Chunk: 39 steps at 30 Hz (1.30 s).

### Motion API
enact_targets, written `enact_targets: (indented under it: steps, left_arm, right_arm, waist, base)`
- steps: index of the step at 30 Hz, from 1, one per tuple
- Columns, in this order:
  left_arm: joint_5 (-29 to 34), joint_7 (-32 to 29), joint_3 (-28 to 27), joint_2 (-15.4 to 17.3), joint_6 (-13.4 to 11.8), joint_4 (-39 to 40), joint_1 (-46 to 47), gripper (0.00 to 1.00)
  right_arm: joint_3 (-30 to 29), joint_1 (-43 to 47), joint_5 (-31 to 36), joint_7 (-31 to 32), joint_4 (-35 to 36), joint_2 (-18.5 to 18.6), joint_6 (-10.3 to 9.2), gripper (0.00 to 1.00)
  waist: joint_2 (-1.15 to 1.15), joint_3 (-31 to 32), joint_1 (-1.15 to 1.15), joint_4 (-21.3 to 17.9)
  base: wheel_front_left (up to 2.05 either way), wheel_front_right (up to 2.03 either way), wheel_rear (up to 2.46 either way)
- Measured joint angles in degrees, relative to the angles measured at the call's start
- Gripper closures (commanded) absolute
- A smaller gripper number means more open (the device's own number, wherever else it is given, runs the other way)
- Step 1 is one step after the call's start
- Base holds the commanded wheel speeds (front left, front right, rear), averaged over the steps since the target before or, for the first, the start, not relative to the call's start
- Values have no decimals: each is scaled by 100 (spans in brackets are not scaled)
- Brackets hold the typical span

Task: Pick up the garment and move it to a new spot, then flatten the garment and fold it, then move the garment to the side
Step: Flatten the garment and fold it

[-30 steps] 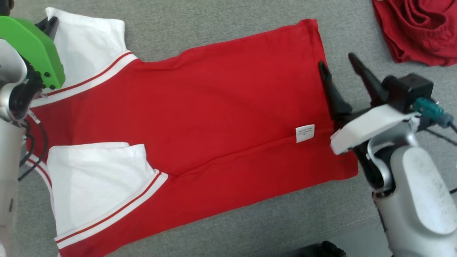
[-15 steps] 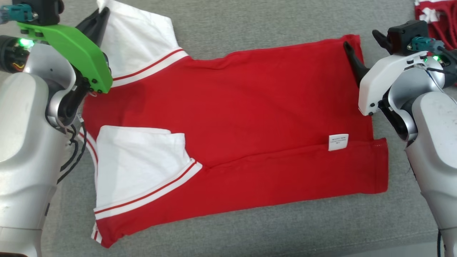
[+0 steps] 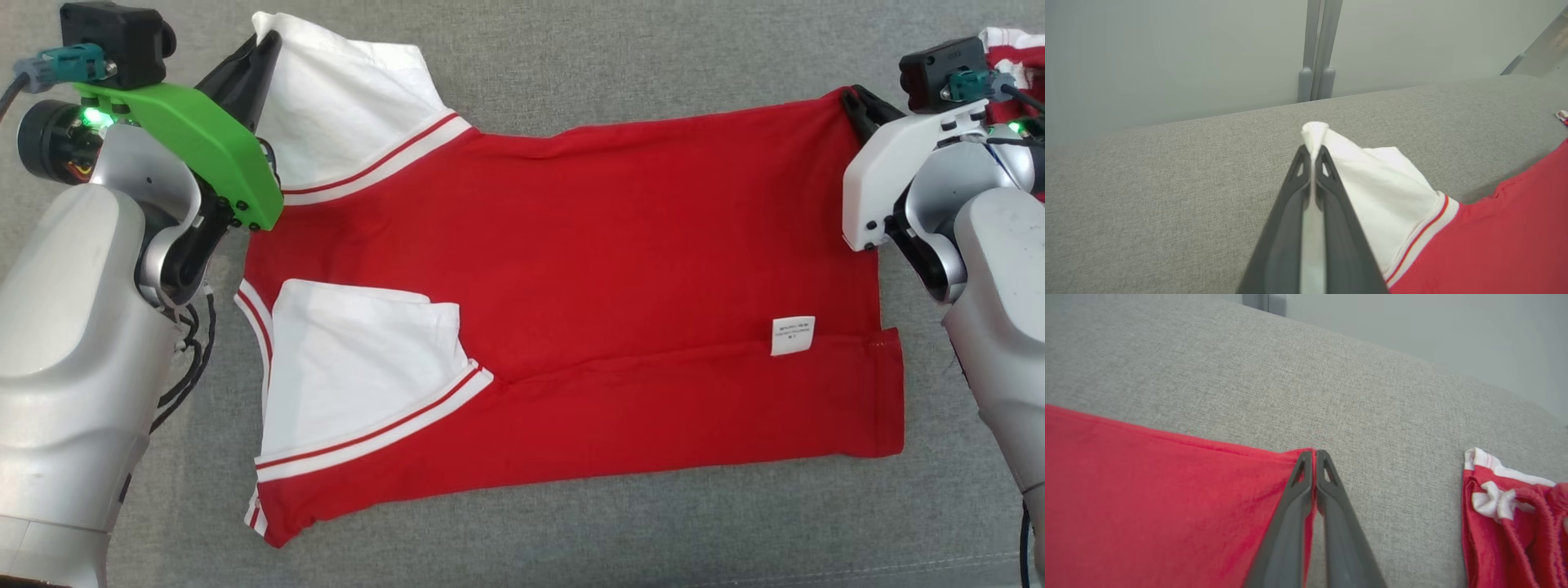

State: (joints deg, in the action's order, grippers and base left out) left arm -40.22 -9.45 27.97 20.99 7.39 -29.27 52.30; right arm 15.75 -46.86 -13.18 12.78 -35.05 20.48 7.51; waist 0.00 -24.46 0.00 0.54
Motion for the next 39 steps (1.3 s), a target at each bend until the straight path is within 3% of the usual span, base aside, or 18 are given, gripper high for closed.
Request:
enact_targets:
  steps: [8,17,27,34,39]
  left_arm:
    - [-194,466,127,-43,0,54,-205,100]
    - [-363,932,185,237,-112,1049,-1705,100]
    - [-606,1113,202,478,-703,2276,-3607,100]
    - [-740,1334,233,345,-943,2319,-4311,100]
    - [-840,1415,261,246,-975,2231,-4540,100]
  right_arm:
    - [-34,243,-156,-792,-85,-80,1,100]
    - [-526,1750,-407,-1382,877,-34,1,100]
    - [-1443,3718,-245,-1126,2497,-456,1,100]
    - [-1802,4493,-74,-902,3044,-859,1,100]
    - [-1925,4744,-10,-782,3174,-1026,1,100]
  waist:
    - [0,342,0,4]
    - [0,924,0,83]
    - [0,1373,0,269]
    - [0,1503,0,371]
    - [0,1522,0,373]
  base:
    - [0,0,0]
    - [0,0,0]
    - [0,0,0]
    - [0,0,0]
    - [0,0,0]
